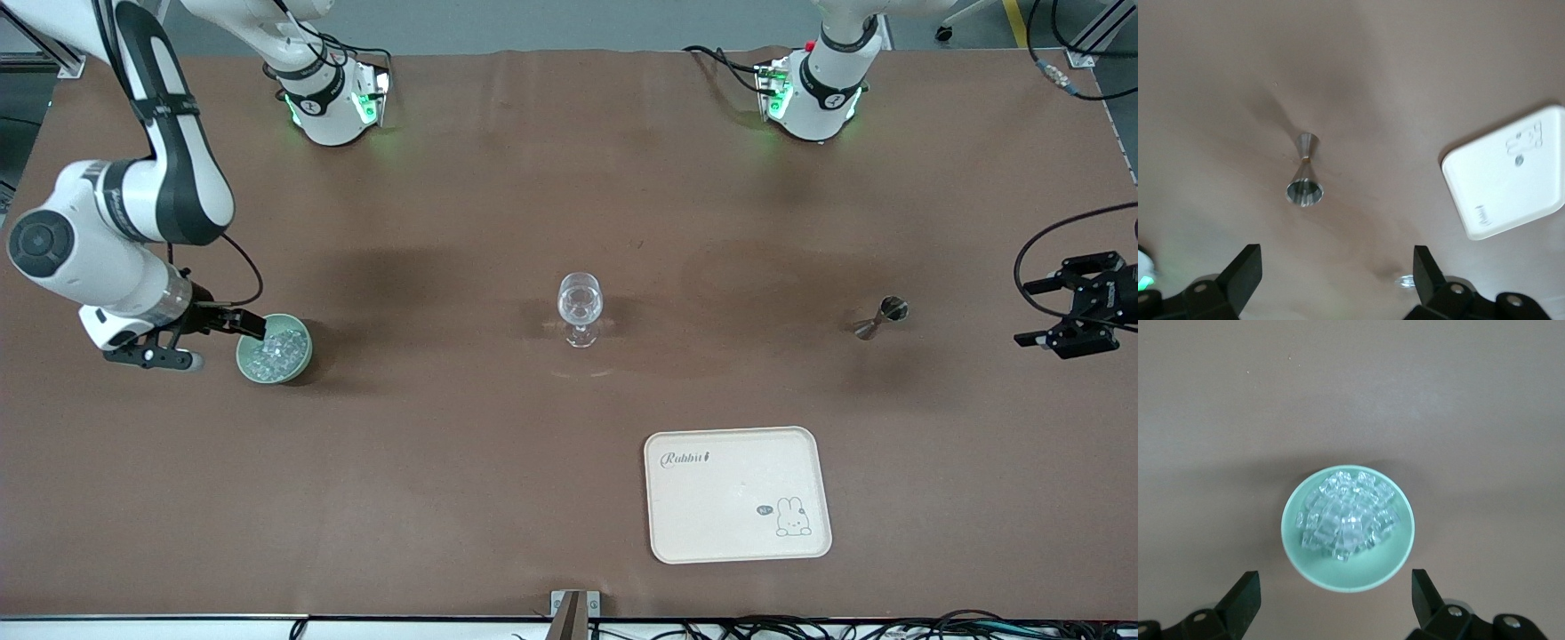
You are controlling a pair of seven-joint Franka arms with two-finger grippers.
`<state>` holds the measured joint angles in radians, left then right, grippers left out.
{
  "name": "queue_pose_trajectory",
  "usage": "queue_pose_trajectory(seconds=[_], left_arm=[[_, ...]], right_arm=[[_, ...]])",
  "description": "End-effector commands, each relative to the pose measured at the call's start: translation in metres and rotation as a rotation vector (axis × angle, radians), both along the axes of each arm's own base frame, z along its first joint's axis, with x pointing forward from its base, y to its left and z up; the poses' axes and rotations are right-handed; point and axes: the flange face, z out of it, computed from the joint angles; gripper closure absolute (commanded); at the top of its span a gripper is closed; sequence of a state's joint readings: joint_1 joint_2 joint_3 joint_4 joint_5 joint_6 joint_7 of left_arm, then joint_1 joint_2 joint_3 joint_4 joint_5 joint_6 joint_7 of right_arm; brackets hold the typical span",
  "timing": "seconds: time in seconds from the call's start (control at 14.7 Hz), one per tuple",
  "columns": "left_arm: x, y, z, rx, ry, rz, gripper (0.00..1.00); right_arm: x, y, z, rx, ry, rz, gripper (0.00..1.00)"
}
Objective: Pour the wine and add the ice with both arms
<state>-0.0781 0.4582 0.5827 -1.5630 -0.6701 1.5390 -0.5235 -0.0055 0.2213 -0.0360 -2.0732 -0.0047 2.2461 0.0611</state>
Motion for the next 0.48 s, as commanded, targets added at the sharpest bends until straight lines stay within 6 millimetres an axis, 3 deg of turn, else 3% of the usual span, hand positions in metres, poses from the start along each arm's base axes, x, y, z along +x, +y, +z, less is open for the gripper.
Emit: queue_pose_trajectory(seconds=[0.0,0.14,0.27,0.41], left_arm=[[-0.022,0.028,-0.041,-0.095,0.051,0.130,0.01],[-0.042,0.039,-0.072,-0.165,0.082,0.201,0.01],[-0.053,0.032,-0.119,-0.266,0.117,0.277,0.01],[-0.077,0.025,-0.150,-0.328,0.125,0.277,0.01]], right_arm=[[-0.004,-0.008,-0.030,0.004,-0.030,0.031,0.00],[-0.010,-0.007,-0.051,0.002,-0.060,0.047,0.00],[-0.012,-0.008,-0.065,0.001,-0.063,0.087,0.00],[-0.015,-0.008,-0.068,0.002,-0.055,0.099,0.01]])
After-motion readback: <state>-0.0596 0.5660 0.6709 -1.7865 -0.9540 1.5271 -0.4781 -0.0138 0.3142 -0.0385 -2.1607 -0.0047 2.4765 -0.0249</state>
